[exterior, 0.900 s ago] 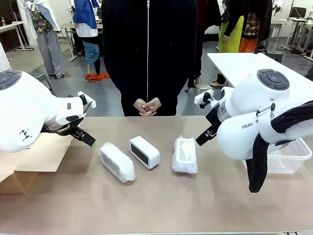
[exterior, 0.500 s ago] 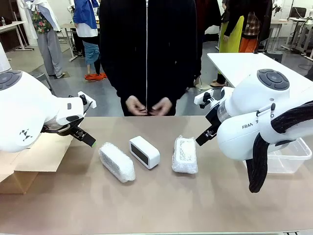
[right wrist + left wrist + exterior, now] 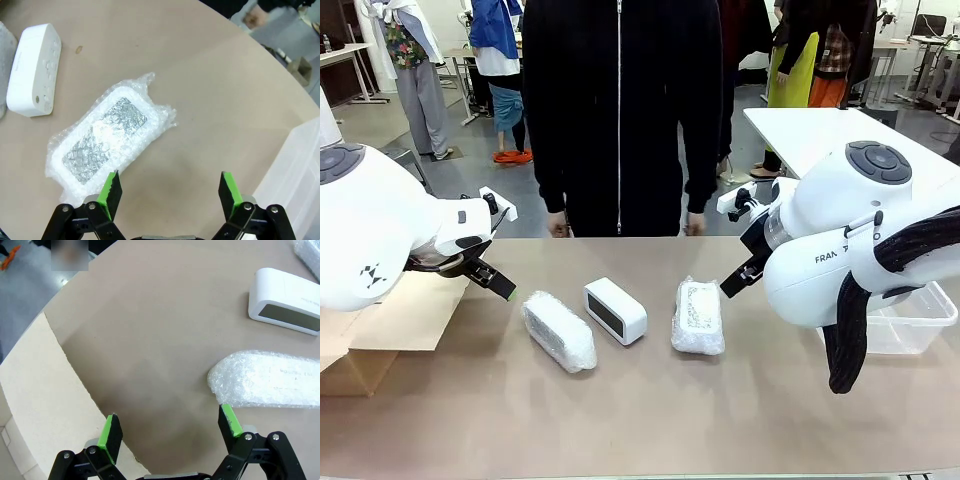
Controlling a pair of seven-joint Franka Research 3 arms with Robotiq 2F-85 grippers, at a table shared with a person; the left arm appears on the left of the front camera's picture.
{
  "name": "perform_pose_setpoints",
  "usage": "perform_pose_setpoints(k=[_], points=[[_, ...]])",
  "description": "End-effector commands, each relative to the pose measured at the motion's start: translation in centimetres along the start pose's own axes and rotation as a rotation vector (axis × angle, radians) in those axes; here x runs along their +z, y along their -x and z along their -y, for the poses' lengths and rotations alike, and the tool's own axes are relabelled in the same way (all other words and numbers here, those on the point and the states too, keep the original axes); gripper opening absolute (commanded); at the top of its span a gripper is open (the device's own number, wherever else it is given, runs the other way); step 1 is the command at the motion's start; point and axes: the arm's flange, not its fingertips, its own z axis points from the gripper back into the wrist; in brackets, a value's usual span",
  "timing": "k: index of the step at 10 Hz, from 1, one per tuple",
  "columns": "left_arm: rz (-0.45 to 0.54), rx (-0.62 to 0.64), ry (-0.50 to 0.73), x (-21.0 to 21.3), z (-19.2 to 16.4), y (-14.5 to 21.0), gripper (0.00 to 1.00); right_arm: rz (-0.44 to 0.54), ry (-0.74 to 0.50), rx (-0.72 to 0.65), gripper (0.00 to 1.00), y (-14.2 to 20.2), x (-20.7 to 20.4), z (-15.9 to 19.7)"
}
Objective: Separate and place wrapped and unwrapped clocks.
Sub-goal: Pick up the Digital clock indicated by the person.
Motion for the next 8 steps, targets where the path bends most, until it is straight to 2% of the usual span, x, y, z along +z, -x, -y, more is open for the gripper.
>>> perform_pose_setpoints(k=[1,6,8], points=[[0.0,0.003,0.0,0.0,-0.1,0.0,1.0,0.0,0.0,-0.001,1.0,0.0,0.0,0.0],[0.0,0.0,0.0,0.0,0.0,0.0,1.0,0.0,0.0,0.0,1.0,0.0,0.0,0.0],[0.018,-0.034,0.054,4.9,-2.0,-2.2,1.0,0.02,-0.15,0.082,1.0,-1.7,5.7,1.9]])
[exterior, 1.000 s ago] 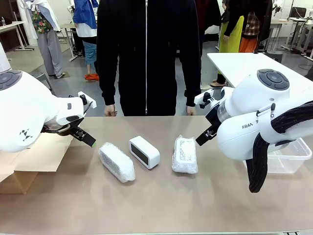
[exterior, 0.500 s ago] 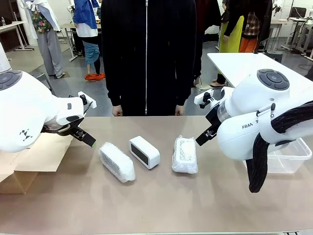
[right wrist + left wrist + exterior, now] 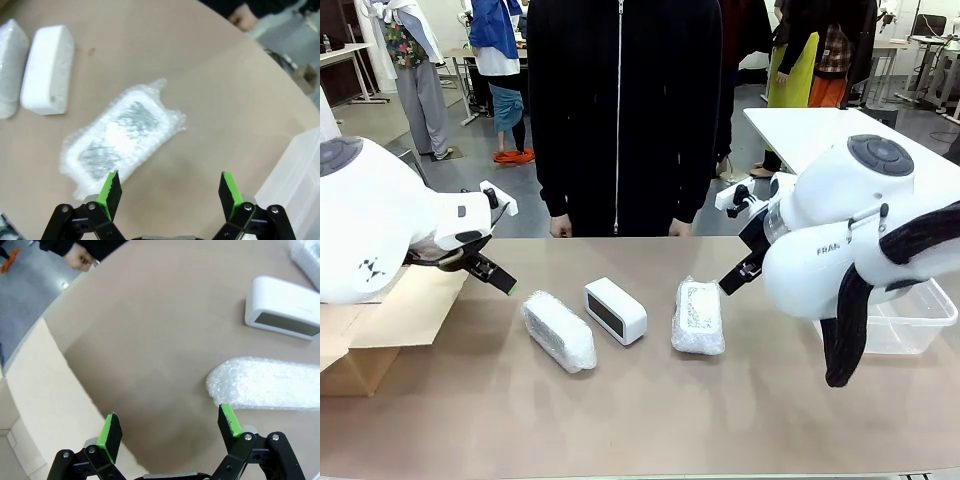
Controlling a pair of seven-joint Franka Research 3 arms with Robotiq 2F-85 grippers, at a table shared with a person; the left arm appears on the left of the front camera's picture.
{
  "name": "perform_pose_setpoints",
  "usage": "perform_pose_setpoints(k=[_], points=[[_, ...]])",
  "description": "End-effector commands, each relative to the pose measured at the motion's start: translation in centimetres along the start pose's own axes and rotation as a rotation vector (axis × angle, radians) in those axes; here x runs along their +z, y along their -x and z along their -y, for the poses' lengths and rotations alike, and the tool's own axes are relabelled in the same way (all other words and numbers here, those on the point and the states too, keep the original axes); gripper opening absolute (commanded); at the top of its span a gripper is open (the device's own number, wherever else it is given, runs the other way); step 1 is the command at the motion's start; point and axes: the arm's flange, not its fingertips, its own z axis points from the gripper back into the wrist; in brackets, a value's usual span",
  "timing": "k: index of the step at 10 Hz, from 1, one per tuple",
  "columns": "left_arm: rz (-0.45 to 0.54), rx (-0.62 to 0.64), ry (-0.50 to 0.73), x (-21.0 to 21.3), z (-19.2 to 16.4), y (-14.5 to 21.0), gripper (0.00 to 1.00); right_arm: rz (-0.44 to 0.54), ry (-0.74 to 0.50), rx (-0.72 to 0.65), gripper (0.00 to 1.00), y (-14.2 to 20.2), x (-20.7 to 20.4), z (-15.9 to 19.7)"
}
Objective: Separate and place wrapped and unwrapped clocks.
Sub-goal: Pick up the Digital clock indicated by the person.
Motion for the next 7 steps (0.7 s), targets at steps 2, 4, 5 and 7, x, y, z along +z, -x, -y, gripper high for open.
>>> perform_pose_setpoints(k=[2,4,5,7], points=[[0.015,-0.036,0.133,8.1,-3.3,-1.3,1.0,0.041,-0.224,0.146,1.0,-0.9,9.5,3.4],[0.062,-0.056,0.262,11.8,-4.2,-0.6,1.0,0.089,-0.29,0.239,1.0,-0.7,13.6,3.9],[0.102,-0.084,0.285,13.4,-4.8,-0.1,1.0,0.134,-0.318,0.273,1.0,-0.4,15.1,3.8],[0.181,-0.12,0.312,15.7,-5.4,1.4,1.0,0.21,-0.334,0.286,1.0,0.5,16.7,3.8]])
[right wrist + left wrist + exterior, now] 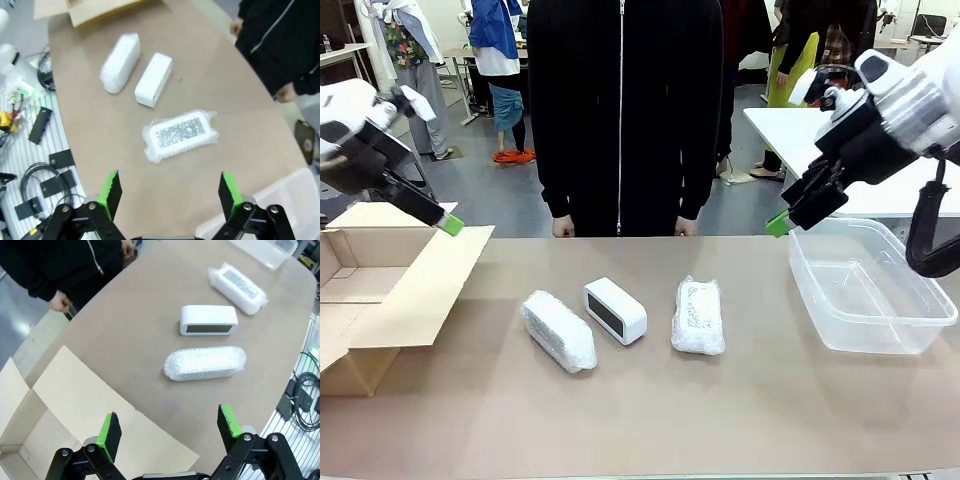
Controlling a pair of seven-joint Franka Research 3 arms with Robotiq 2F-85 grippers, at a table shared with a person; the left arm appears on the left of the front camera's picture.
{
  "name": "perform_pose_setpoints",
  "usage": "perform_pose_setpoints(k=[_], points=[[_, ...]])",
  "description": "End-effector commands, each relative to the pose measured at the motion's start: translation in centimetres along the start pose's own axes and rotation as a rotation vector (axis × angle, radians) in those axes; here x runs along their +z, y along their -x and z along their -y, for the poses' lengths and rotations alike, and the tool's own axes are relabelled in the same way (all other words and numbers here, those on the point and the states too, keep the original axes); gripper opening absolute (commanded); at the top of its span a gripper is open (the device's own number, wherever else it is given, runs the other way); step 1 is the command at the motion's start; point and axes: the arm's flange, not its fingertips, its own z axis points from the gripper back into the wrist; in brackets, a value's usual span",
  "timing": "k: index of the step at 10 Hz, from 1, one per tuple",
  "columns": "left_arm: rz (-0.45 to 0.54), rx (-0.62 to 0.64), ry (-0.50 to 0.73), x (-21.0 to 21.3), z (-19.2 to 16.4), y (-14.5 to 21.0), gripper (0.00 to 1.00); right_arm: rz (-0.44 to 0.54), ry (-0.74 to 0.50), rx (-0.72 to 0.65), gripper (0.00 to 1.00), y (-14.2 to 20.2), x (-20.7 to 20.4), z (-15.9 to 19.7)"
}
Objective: Separate and place wrapped and unwrapped clocks.
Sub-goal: Pick up the Digital clock indicated by the person.
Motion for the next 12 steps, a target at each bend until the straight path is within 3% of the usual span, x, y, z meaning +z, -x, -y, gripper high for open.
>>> perform_pose_setpoints(k=[1,12], points=[[0.065,-0.024,0.053,1.3,0.0,1.7,1.0,0.065,-0.021,-0.001,1.0,1.2,-0.2,0.2],[0.101,-0.083,0.063,3.4,0.8,2.7,1.0,0.123,-0.048,0.025,1.0,1.8,1.1,0.5]])
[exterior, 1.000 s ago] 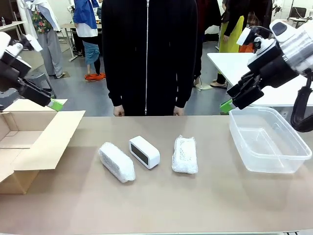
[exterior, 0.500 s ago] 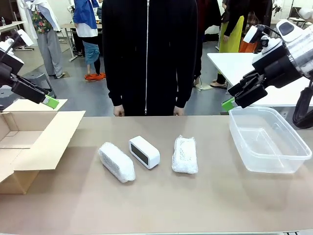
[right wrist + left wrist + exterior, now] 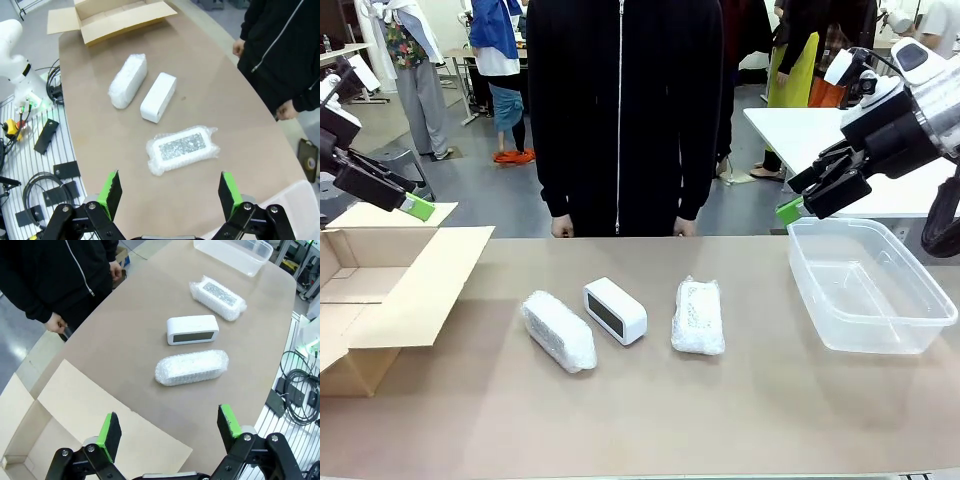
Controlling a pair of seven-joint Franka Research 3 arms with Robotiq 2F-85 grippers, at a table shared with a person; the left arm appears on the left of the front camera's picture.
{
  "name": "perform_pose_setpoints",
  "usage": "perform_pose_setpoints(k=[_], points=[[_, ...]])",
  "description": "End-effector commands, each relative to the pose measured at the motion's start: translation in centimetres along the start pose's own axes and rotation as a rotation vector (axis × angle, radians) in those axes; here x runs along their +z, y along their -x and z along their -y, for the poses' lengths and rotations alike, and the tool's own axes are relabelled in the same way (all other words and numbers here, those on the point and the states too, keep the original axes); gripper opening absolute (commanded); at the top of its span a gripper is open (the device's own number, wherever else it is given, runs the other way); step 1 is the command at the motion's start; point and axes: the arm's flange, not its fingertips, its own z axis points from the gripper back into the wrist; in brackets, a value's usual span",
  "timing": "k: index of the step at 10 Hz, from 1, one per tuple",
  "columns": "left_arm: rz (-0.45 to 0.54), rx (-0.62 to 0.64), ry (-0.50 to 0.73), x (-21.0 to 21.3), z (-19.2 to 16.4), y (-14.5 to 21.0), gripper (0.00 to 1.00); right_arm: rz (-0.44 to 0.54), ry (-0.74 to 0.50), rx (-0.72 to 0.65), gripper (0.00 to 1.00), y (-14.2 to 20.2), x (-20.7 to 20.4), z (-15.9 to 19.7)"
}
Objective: Separate and place wrapped and unwrapped clocks.
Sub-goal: Pick up the Digital clock indicated by the person.
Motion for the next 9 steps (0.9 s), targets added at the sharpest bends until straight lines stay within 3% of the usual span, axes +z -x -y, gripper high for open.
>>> perform_pose_setpoints(k=[1,2,3,4,9], points=[[0.026,-0.025,0.017,-0.1,0.5,1.8,1.0,0.016,-0.02,0.021,1.0,0.5,-0.3,0.0],[0.029,-0.015,0.014,0.0,0.3,1.8,1.0,0.014,0.056,0.007,1.0,0.2,-0.8,0.0],[0.003,-0.005,-0.001,0.1,0.0,0.0,1.0,-0.001,0.003,0.041,1.0,0.1,-2.0,-0.4],[0.003,-0.005,-0.001,0.1,0.0,0.0,1.0,-0.001,0.015,0.006,1.0,-0.1,0.0,0.0],[0.003,-0.005,-0.001,0.1,0.0,0.0,1.0,-0.001,0.015,0.006,1.0,-0.1,0.0,0.0]])
